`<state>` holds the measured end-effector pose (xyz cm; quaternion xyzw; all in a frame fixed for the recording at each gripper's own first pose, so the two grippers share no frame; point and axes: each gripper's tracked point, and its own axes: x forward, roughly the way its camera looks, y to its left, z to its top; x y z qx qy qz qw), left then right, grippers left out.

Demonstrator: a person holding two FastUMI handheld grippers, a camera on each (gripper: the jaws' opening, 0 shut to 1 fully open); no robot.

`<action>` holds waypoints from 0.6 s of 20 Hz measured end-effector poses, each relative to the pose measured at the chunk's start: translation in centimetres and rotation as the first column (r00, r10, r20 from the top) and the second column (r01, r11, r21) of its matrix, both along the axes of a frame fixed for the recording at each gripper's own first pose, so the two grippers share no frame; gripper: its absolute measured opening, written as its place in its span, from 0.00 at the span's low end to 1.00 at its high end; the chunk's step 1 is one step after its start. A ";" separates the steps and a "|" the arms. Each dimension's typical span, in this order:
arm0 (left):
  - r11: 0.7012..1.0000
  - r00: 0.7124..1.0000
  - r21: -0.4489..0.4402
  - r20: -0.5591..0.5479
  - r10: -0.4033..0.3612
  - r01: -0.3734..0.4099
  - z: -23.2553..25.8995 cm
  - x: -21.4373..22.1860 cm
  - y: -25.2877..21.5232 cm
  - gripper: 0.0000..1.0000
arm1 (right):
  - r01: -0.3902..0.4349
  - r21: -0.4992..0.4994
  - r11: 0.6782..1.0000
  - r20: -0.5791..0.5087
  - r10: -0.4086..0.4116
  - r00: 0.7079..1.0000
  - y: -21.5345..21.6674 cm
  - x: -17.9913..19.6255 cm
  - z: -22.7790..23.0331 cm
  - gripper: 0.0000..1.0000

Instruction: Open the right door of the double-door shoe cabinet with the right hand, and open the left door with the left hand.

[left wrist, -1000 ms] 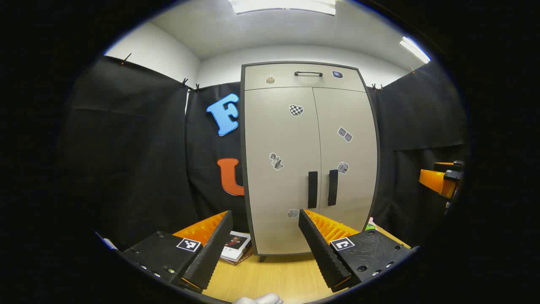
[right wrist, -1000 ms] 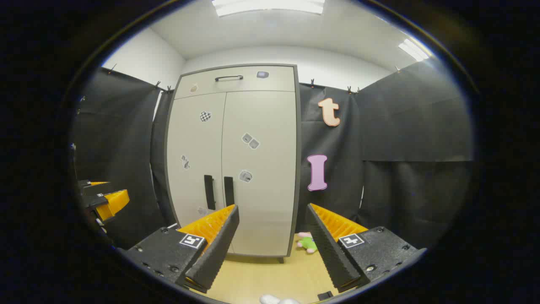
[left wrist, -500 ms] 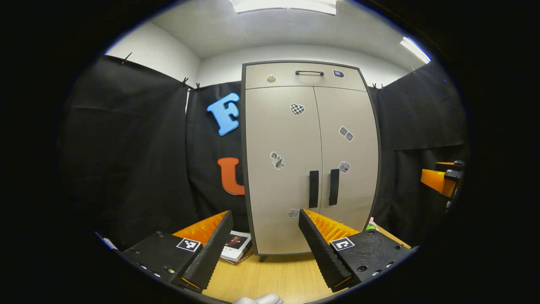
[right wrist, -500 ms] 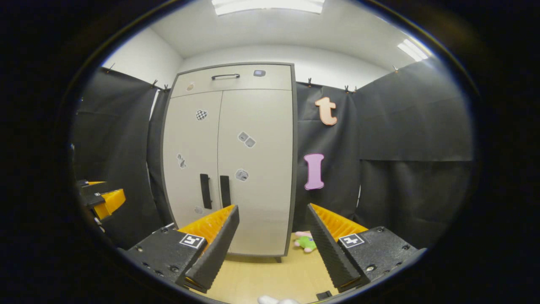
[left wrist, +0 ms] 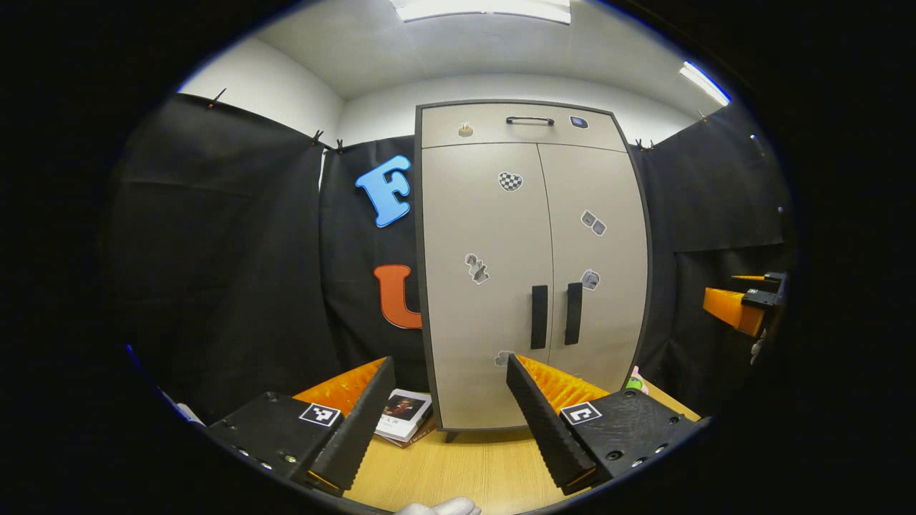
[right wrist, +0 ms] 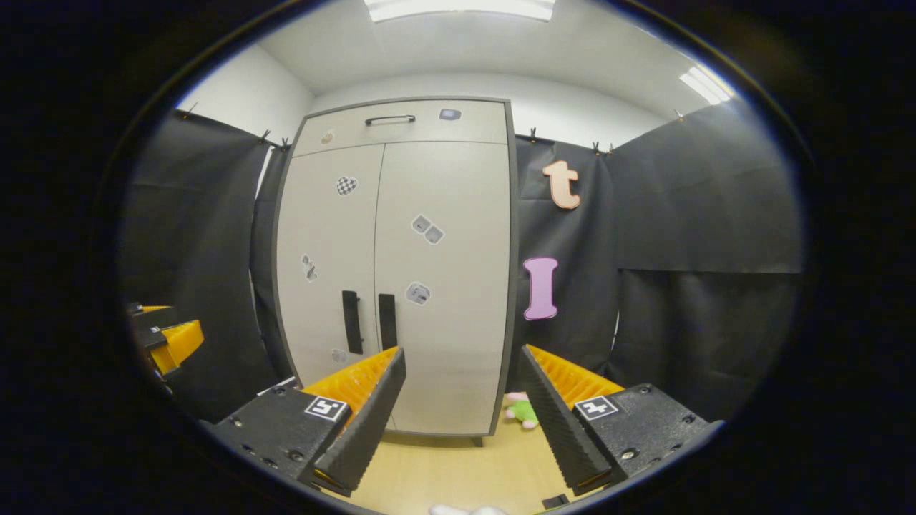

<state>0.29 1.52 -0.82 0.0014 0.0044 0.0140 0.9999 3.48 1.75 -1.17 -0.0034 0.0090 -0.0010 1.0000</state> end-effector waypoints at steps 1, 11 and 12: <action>1.000 1.000 -0.001 0.001 0.003 -0.003 -0.1 0.0 0.1 0.96 | -0.002 0.000 1.000 -0.005 0.002 1.000 0.3 0.6 -0.3 0.98; 0.998 0.998 -0.029 -0.023 0.056 -0.057 -0.9 -0.4 1.9 0.96 | -0.040 0.021 0.999 -0.011 0.040 0.999 6.0 9.6 -2.1 1.00; 0.997 0.998 -0.026 -0.024 0.065 -0.066 -0.9 -0.5 2.2 0.95 | -0.045 0.019 0.999 -0.018 0.045 0.999 6.6 10.7 -2.4 0.98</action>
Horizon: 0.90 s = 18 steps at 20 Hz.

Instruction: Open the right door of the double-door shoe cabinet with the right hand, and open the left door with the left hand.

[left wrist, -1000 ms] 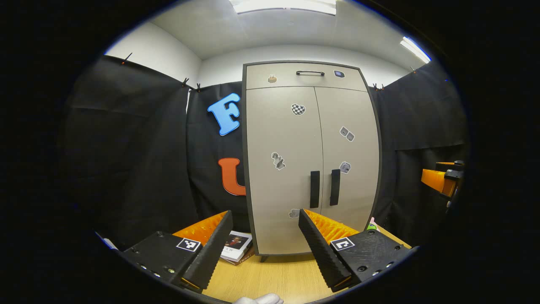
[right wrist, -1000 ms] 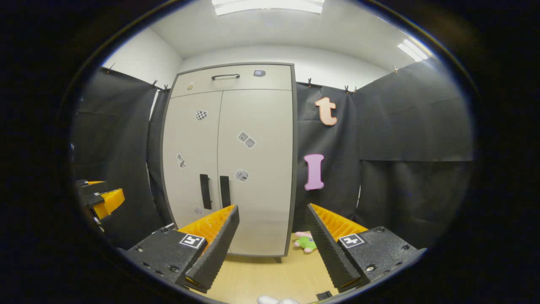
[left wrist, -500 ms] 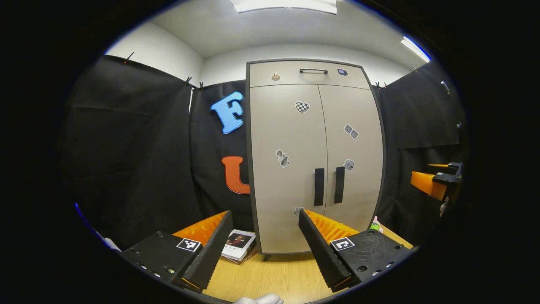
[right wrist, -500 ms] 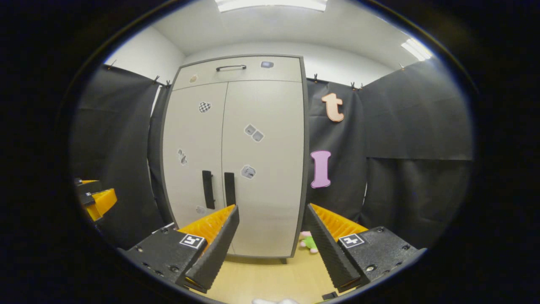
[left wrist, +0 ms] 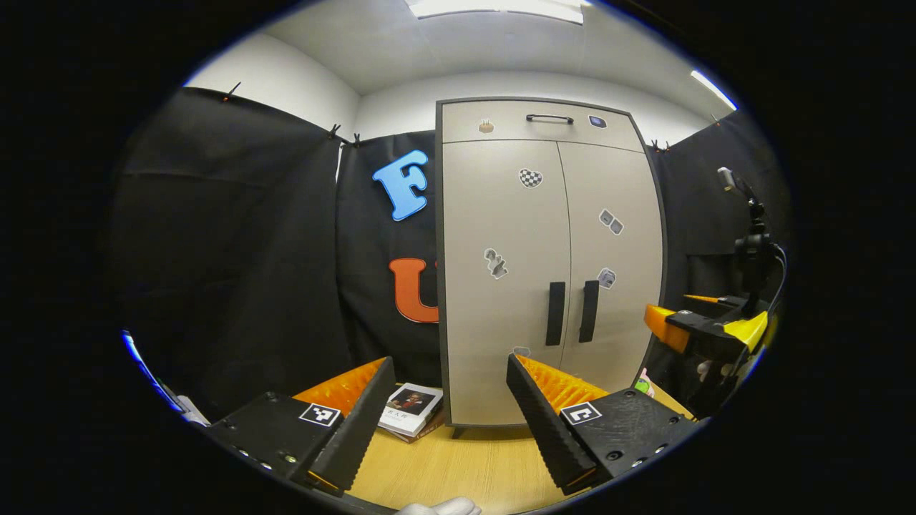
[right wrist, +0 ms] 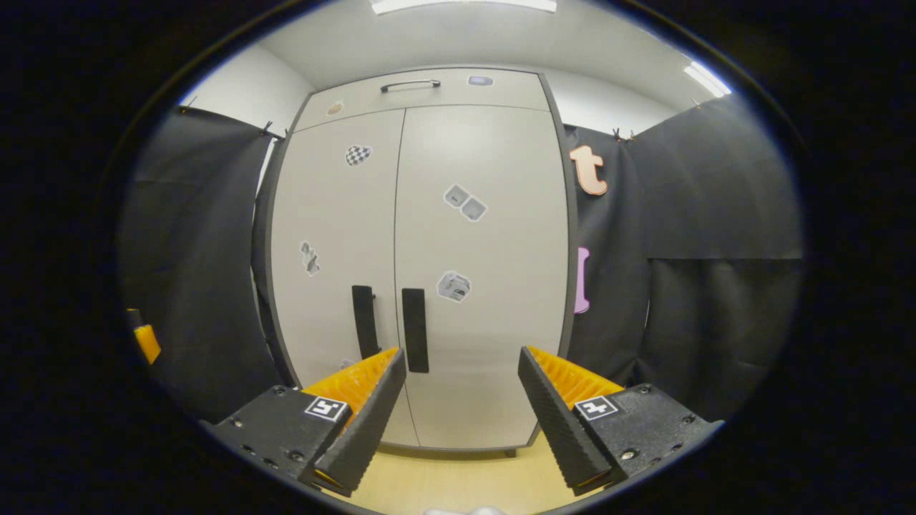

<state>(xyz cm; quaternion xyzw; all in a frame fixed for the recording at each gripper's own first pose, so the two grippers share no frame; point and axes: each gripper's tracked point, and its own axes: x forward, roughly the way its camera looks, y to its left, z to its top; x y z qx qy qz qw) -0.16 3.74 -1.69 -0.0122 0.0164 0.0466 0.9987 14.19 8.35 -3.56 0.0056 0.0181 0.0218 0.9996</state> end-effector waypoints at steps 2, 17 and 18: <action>1.000 1.000 0.003 -0.011 0.014 -0.014 -0.3 -0.1 0.4 0.96 | -0.008 0.002 1.000 -0.008 0.008 1.000 1.1 2.0 -0.7 1.00; 0.992 0.992 0.042 -0.040 0.119 -0.117 -0.8 1.0 4.0 0.96 | -0.011 0.016 1.000 -0.076 0.012 0.997 5.6 15.1 -3.9 0.94; 0.991 0.991 0.045 -0.042 0.126 -0.124 -0.8 1.0 4.3 0.96 | -0.009 0.021 1.000 -0.081 0.010 0.997 5.7 15.4 -3.9 0.88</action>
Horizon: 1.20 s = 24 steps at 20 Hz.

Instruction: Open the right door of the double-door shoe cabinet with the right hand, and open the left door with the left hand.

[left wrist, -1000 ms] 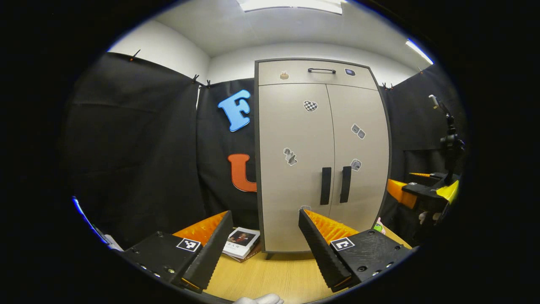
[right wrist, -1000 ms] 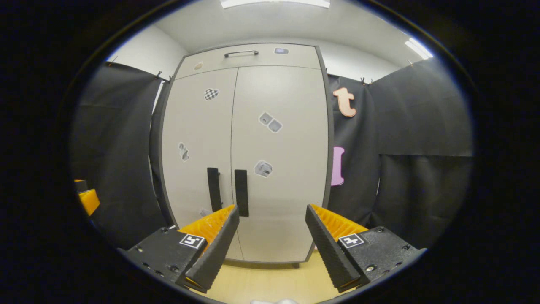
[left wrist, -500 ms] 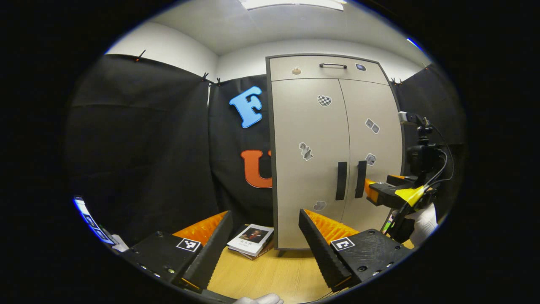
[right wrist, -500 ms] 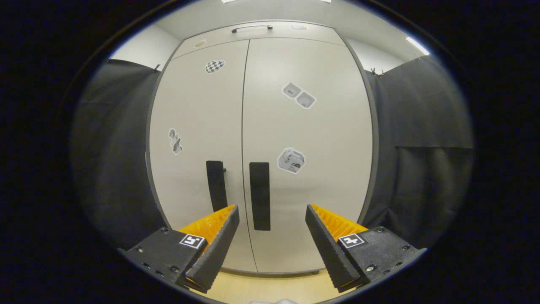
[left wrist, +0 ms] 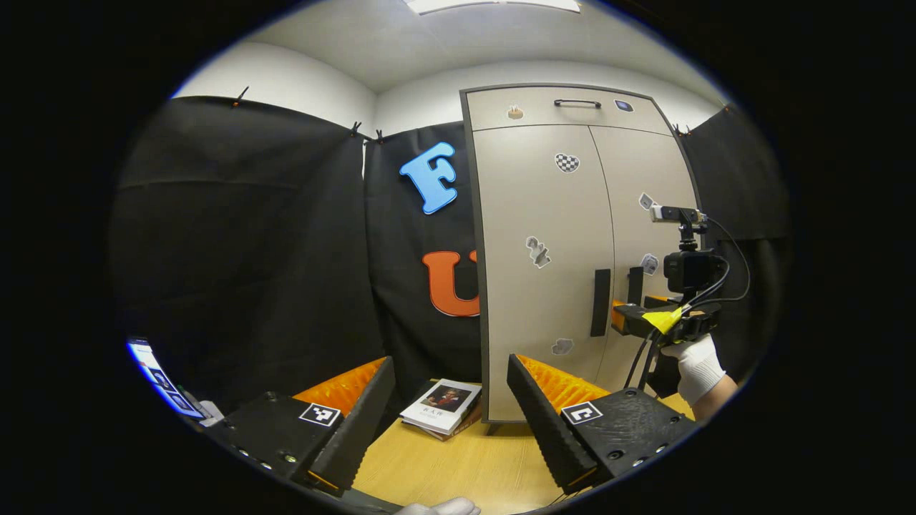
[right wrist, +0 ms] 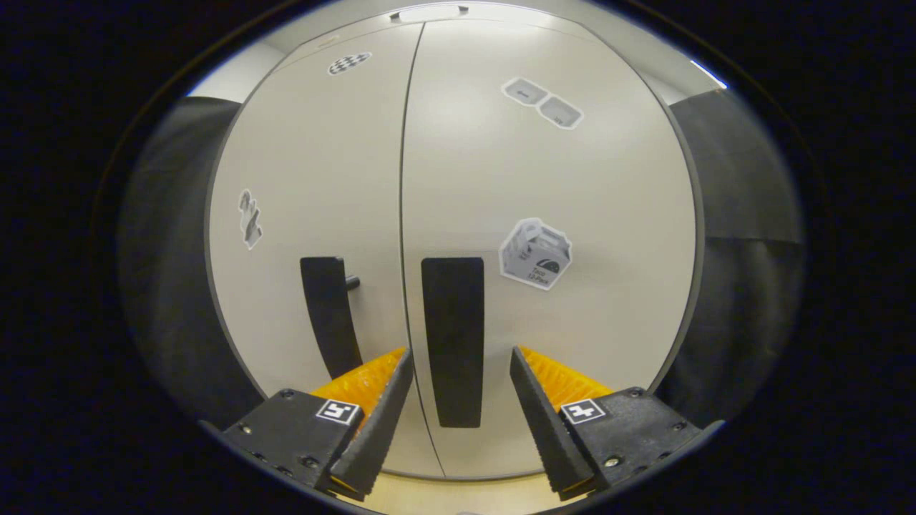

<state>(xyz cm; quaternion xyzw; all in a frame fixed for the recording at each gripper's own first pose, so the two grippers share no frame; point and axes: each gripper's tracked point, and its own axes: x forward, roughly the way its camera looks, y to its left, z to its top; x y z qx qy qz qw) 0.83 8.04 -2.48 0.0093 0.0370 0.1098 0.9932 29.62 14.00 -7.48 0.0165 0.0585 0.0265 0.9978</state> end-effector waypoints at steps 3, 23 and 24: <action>1.000 1.000 -0.007 -0.006 0.007 -0.008 -0.2 0.1 0.5 0.96 | 0.028 0.012 1.000 -0.001 -0.028 1.000 -0.4 0.3 0.1 0.76; 0.998 0.999 -0.046 0.015 -0.031 0.032 -0.6 -1.8 -0.2 0.96 | -0.057 -0.005 0.998 -0.027 0.056 0.998 -0.9 -4.1 -0.5 0.31; 0.998 0.999 -0.045 0.014 -0.036 0.036 -0.6 -1.9 -0.5 0.96 | -0.062 -0.004 0.998 -0.025 0.062 0.998 -1.2 -4.7 -0.5 0.30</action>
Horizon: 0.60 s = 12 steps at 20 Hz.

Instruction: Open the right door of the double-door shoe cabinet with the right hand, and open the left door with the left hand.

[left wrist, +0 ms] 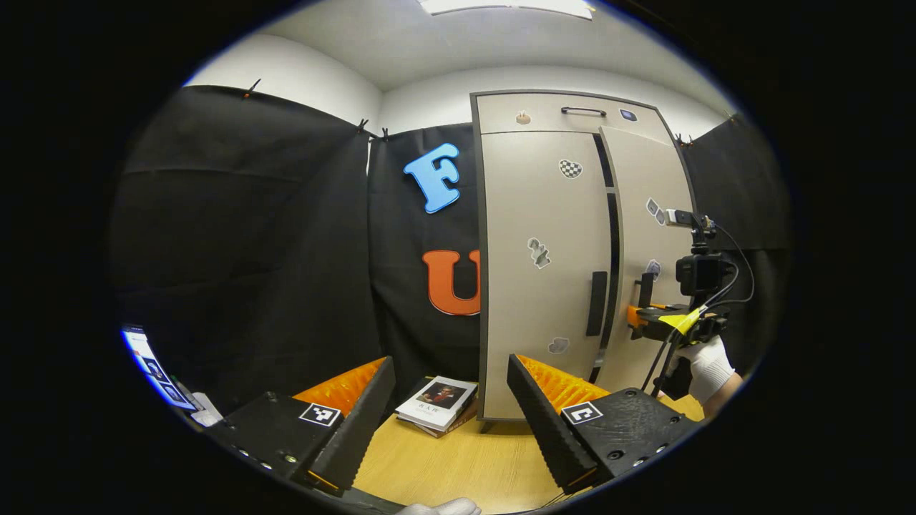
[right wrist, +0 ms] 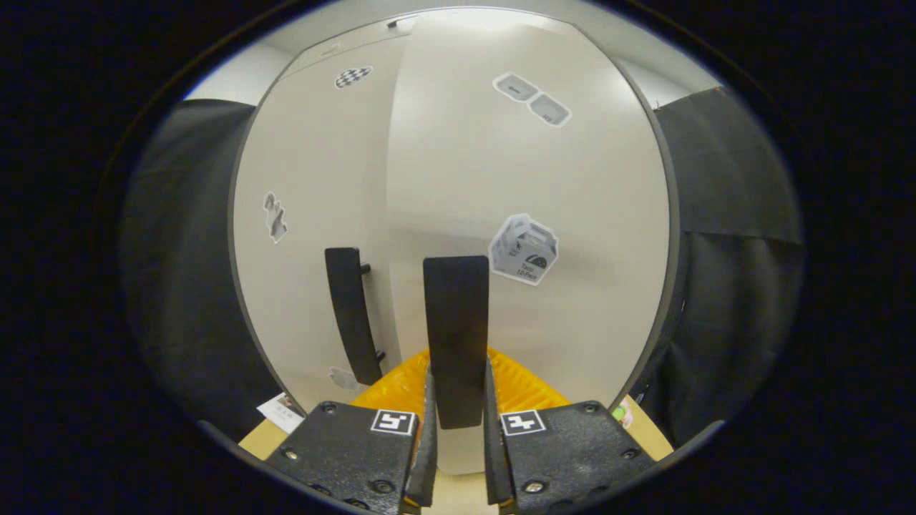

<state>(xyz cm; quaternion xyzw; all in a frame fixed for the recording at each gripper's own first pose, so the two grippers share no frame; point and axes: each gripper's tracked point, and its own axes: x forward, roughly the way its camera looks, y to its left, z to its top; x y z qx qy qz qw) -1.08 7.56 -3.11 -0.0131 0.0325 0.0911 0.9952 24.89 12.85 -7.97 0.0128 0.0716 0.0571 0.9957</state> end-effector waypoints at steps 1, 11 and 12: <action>1.000 1.000 0.000 -0.001 -0.005 0.005 0.0 -0.1 -0.3 0.96 | -0.005 0.005 1.000 -0.001 0.005 1.000 -0.3 -0.6 0.0 0.30; 0.998 0.998 -0.002 0.009 -0.056 0.056 0.4 -1.3 -3.1 0.96 | -0.027 0.030 0.999 -0.002 0.027 1.000 -3.0 -5.0 -0.3 0.29; 0.998 0.998 -0.001 0.009 -0.060 0.060 0.5 -1.4 -3.4 0.96 | -0.025 0.028 0.999 -0.003 0.026 1.000 -3.2 -5.4 -0.4 0.29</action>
